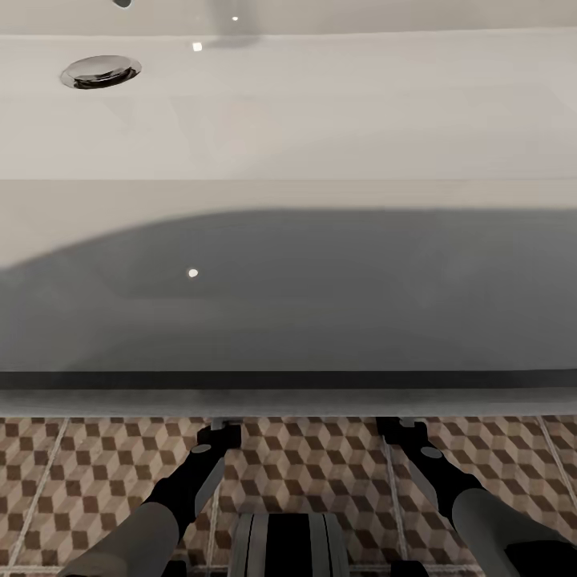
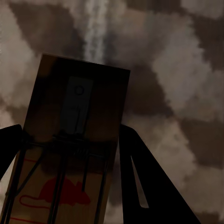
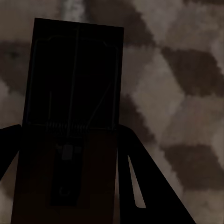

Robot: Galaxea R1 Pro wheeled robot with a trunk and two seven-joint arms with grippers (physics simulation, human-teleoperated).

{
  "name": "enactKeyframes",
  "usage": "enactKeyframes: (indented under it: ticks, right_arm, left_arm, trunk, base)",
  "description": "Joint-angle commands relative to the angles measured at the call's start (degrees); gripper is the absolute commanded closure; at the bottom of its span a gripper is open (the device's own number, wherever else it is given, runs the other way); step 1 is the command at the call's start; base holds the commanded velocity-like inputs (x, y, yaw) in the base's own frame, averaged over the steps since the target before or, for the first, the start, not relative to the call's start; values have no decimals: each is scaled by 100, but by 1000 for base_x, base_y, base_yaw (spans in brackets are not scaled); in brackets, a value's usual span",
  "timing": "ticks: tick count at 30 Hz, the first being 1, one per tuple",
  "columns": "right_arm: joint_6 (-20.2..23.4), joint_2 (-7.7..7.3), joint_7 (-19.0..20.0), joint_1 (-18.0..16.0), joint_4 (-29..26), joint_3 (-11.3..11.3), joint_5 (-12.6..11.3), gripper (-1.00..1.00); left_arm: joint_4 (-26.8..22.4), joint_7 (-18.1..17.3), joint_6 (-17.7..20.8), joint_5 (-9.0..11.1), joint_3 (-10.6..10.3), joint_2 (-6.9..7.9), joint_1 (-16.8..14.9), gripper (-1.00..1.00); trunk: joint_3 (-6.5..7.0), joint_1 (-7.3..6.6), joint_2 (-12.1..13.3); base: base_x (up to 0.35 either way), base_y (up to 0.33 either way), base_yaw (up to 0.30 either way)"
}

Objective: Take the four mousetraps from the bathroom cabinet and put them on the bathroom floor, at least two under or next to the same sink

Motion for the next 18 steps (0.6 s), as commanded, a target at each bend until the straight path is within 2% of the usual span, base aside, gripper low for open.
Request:
enactKeyframes:
  ticks: [1,18]
  right_arm:
    - [-20,-3,-16,-4,4,49,-75,100]
    - [-16,-9,-21,-3,28,66,-79,100]
  left_arm:
    - [-11,48,24,41,-51,9,0,100]
    - [-11,54,8,40,-57,10,0,100]
  trunk:
    - [-3,-1,-1]
    - [-3,-1,-1]
  base:
    - [0,0,0]
    - [0,0,0]
